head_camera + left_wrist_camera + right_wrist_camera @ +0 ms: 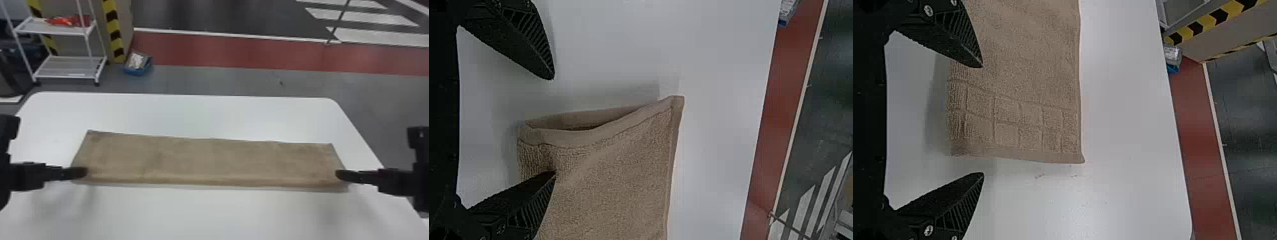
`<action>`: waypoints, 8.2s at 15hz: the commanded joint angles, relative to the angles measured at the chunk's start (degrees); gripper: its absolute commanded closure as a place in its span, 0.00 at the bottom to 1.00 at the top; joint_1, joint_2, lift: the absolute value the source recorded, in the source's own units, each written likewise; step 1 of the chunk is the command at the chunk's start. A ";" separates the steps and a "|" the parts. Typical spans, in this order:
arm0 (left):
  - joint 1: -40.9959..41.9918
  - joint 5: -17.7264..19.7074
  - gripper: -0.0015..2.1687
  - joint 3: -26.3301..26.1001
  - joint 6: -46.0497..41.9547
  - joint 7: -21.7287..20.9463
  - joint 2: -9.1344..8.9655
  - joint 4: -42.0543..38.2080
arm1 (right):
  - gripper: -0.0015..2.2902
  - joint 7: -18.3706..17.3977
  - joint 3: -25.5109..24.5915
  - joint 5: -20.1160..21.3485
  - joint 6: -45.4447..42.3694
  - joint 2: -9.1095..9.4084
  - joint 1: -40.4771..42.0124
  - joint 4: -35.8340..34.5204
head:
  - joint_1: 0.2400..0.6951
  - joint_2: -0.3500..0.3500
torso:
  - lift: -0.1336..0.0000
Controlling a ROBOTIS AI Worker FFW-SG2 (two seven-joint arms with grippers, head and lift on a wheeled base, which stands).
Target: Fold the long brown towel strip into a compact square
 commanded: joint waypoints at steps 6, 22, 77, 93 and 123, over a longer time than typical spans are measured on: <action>-2.04 5.15 0.25 -0.74 4.87 -1.67 -0.70 0.86 | 0.05 0.01 -0.21 0.00 -0.72 -0.18 0.00 0.98 | 1.00 0.23 | 0.07; -1.60 6.91 0.99 10.33 3.11 -4.75 3.35 -1.07 | 0.05 -0.26 -0.47 0.00 -2.66 -0.70 -0.88 3.09 | 1.00 0.30 | 0.07; 17.83 21.15 0.02 -19.90 -11.66 24.78 -12.18 -24.80 | 0.05 -4.21 7.18 -4.75 13.16 12.30 -1.14 -12.99 | 1.00 0.00 | 0.07; 18.79 22.82 0.02 -17.71 -13.24 21.79 -12.18 -22.43 | 0.07 -11.68 15.96 -4.75 10.53 16.08 -2.20 -8.07 | 1.00 0.20 | 0.07; 19.50 23.08 0.03 -16.48 -13.24 20.12 -12.18 -21.73 | 0.50 -12.21 18.16 -4.22 10.18 17.23 -4.39 -6.49 | 1.00 0.26 | 0.07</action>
